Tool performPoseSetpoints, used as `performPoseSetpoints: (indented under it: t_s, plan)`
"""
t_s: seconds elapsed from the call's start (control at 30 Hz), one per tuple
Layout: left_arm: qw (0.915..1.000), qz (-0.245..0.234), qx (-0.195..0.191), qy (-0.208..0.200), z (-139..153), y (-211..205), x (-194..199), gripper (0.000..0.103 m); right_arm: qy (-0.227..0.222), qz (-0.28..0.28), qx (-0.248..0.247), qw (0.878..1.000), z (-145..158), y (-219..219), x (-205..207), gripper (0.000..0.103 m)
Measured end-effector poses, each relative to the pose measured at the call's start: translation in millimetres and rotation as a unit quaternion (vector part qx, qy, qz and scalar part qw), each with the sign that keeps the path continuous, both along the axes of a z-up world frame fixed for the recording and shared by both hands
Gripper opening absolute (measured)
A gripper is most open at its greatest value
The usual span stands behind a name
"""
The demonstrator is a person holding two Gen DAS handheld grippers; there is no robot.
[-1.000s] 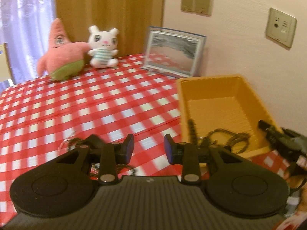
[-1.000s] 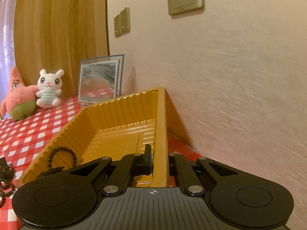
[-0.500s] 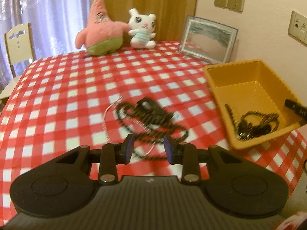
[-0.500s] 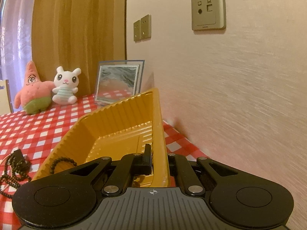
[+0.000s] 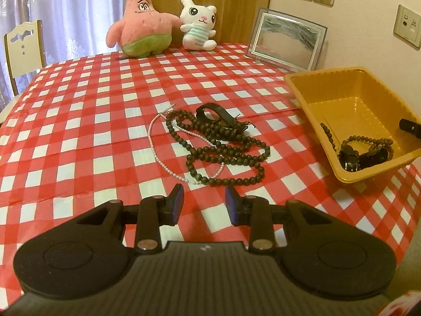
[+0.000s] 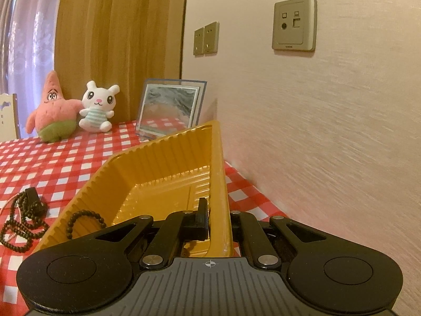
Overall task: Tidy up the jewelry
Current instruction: 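Move the open left gripper back toward the dark bead strands, then grasp the long dark bead strand with the left gripper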
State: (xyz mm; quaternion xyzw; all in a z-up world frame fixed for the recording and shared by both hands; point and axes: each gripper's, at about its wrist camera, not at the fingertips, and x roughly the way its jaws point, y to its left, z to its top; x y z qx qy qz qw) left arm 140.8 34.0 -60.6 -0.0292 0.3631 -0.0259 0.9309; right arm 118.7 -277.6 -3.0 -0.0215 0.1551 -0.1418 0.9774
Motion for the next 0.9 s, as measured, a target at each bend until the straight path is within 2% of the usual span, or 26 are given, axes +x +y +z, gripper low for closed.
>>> performPoseSetpoints:
  t_s: [0.23, 0.43, 0.63, 0.9]
  plan:
    - [0.9999, -0.011, 0.007, -0.004, -6, -1, 15, 0.030, 0.002, -0.001, 0.007, 1.000, -2, -4, 3, 0.004]
    - [0.9993, -0.031, 0.018, -0.002, -14, 3, 45, 0.030, 0.002, 0.001, 0.013, 1.000, -2, -6, 5, 0.004]
    - [0.9977, -0.049, 0.047, 0.007, -26, 7, 74, 0.030, 0.002, -0.001, 0.022, 1.000, -4, -9, 6, 0.004]
    - [0.9966, -0.062, 0.054, 0.009, -31, 10, 84, 0.029, 0.002, -0.001, 0.023, 1.000, -4, -10, 6, 0.004]
